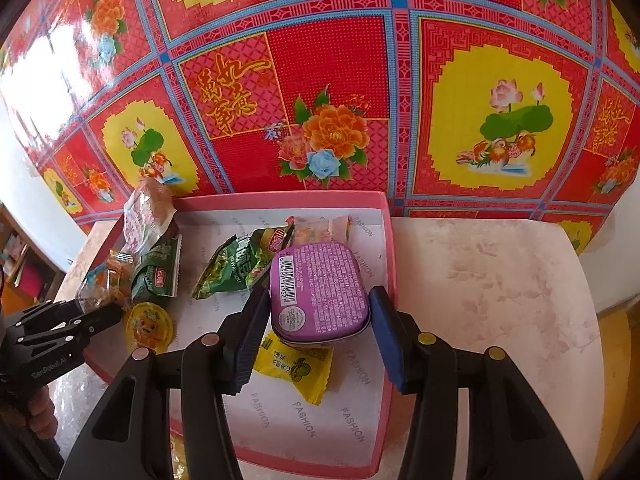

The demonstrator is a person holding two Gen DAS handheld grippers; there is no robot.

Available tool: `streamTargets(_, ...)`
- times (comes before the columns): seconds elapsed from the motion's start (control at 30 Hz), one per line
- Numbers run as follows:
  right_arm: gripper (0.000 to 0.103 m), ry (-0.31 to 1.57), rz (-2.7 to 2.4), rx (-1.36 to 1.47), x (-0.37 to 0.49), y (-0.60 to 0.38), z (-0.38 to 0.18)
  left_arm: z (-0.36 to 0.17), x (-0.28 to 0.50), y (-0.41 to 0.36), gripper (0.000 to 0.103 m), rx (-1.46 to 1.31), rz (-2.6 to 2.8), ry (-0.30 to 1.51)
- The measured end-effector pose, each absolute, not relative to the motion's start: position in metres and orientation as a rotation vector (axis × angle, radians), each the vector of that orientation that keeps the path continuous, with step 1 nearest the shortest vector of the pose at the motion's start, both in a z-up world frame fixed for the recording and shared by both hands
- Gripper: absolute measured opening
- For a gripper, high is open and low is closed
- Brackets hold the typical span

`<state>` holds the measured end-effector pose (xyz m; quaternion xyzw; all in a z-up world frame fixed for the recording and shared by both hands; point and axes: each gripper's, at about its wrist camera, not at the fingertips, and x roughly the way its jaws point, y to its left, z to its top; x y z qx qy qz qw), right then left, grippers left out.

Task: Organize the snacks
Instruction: 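Carry the candy pack and purple tin over the pink box, then open both tools to drop the candy pack and tin into the box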

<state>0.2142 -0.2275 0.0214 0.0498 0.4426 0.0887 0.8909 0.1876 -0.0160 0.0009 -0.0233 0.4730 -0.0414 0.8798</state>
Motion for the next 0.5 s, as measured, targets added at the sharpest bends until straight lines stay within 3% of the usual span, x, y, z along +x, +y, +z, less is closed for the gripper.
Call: streamTargets(0.5, 0.058, 0.863, 0.191, 0.088, 0.191, -0.227, 0.043, 0.015, 0.171, -0.014, 0.056, -0.087, -0.102, 1.006)
